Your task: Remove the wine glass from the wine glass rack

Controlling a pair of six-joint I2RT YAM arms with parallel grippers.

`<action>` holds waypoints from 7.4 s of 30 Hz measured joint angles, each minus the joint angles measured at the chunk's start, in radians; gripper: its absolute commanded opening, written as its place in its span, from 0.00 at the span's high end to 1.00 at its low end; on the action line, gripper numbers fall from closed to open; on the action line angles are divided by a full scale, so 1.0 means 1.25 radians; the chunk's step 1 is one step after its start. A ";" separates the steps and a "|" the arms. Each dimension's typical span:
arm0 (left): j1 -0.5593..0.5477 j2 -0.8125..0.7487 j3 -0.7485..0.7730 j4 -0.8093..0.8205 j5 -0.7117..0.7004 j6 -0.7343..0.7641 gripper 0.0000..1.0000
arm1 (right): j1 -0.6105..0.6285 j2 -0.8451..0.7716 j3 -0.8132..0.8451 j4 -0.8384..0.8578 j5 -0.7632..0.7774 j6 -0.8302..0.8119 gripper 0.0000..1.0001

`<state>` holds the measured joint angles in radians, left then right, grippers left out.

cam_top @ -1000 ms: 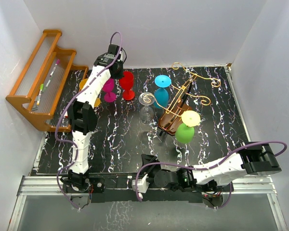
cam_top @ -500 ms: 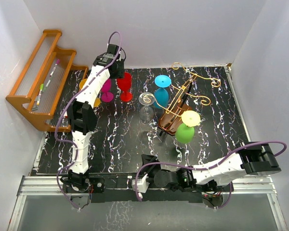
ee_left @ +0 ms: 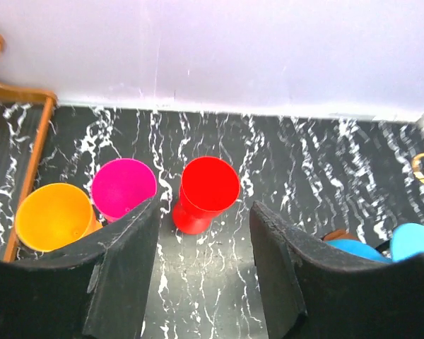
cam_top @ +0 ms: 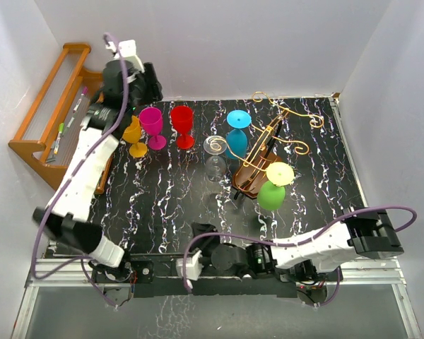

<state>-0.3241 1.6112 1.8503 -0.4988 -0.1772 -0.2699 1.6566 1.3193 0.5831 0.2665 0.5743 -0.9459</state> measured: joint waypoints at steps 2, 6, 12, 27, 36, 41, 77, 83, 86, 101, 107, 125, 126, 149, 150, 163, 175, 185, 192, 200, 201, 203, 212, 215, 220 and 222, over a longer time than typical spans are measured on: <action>0.000 -0.105 -0.070 0.064 -0.013 0.001 0.50 | -0.020 0.019 0.060 -0.014 -0.003 0.011 0.53; 0.000 -0.273 -0.237 0.164 -0.071 0.008 0.50 | -0.113 0.088 0.275 -0.050 0.002 0.036 0.54; 0.001 -0.427 -0.463 0.220 -0.188 0.021 0.50 | -0.280 0.196 0.619 -0.125 -0.003 0.096 0.54; 0.001 -0.522 -0.672 0.244 -0.233 -0.007 0.50 | -0.993 0.256 1.108 -0.524 -0.517 0.789 0.61; 0.001 -0.484 -0.725 0.250 -0.157 -0.027 0.50 | -1.259 0.329 1.073 -0.638 -0.998 1.123 0.65; 0.001 -0.484 -0.734 0.249 -0.137 -0.033 0.50 | -1.234 0.334 1.023 -0.715 -1.067 1.141 0.63; 0.001 -0.446 -0.734 0.247 -0.076 -0.039 0.49 | -1.173 0.413 1.047 -0.851 -0.998 1.000 0.61; 0.001 -0.445 -0.734 0.246 -0.075 -0.039 0.49 | -1.173 0.413 1.053 -0.851 -0.997 0.995 0.76; 0.001 -0.442 -0.734 0.244 -0.075 -0.039 0.49 | -1.175 0.413 1.053 -0.844 -0.996 0.993 0.82; 0.001 -0.441 -0.734 0.242 -0.072 -0.039 0.49 | -1.178 0.351 1.007 -0.766 -0.989 1.032 0.92; 0.001 -0.440 -0.734 0.237 -0.070 -0.039 0.49 | -1.177 0.323 0.975 -0.698 -1.032 1.072 0.92; 0.001 -0.425 -0.734 0.237 -0.055 -0.039 0.49 | -1.175 0.323 0.949 -0.665 -1.087 1.092 0.88; 0.001 -0.425 -0.734 0.237 -0.055 -0.039 0.49 | -1.174 0.323 0.949 -0.666 -1.089 1.090 0.88; 0.001 -0.420 -0.734 0.237 -0.052 -0.039 0.49 | -1.133 0.335 0.950 -0.695 -1.037 1.081 0.92; 0.001 -0.420 -0.734 0.237 -0.052 -0.039 0.49 | -1.133 0.335 0.950 -0.689 -1.031 1.090 0.92; 0.001 -0.420 -0.734 0.237 -0.052 -0.039 0.49 | -1.138 0.328 0.899 -0.605 -0.977 1.177 0.92; 0.001 -0.420 -0.734 0.237 -0.047 -0.039 0.49 | -1.147 0.228 0.818 -0.581 -0.924 1.180 0.92; 0.001 -0.420 -0.734 0.237 -0.040 -0.042 0.49 | -1.153 0.212 0.793 -0.589 -0.953 1.170 0.92; 0.001 -0.419 -0.734 0.237 -0.038 -0.044 0.49 | -1.133 0.186 0.785 -0.629 -1.013 1.142 0.92; 0.001 -0.417 -0.734 0.236 -0.038 -0.045 0.45 | -1.036 0.218 0.835 -0.652 -1.020 1.096 0.92; 0.001 -0.418 -0.734 0.233 -0.040 -0.048 0.45 | -1.027 0.232 0.853 -0.650 -1.019 1.092 0.92; 0.001 -0.421 -0.734 0.228 -0.042 -0.054 0.44 | -1.014 0.267 0.896 -0.641 -1.016 1.088 0.92; 0.001 -0.497 -0.733 0.202 -0.059 -0.108 0.40 | -0.912 0.470 1.187 -0.623 -0.947 0.996 0.92; 0.001 -0.505 -0.726 0.181 -0.068 -0.115 0.37 | -0.869 0.473 1.185 -0.620 -0.913 0.949 0.92; 0.001 -0.515 -0.685 0.114 -0.112 -0.129 0.35 | -0.800 0.370 0.999 -0.551 -0.854 0.847 0.92; 0.001 -0.523 -0.651 0.076 -0.135 -0.139 0.35 | -0.765 0.284 0.865 -0.513 -0.822 0.788 0.92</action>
<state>-0.3225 0.9569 1.0363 -0.4038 -0.3458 -0.4438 0.6998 1.6745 1.6642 -0.3744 -0.4534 0.0391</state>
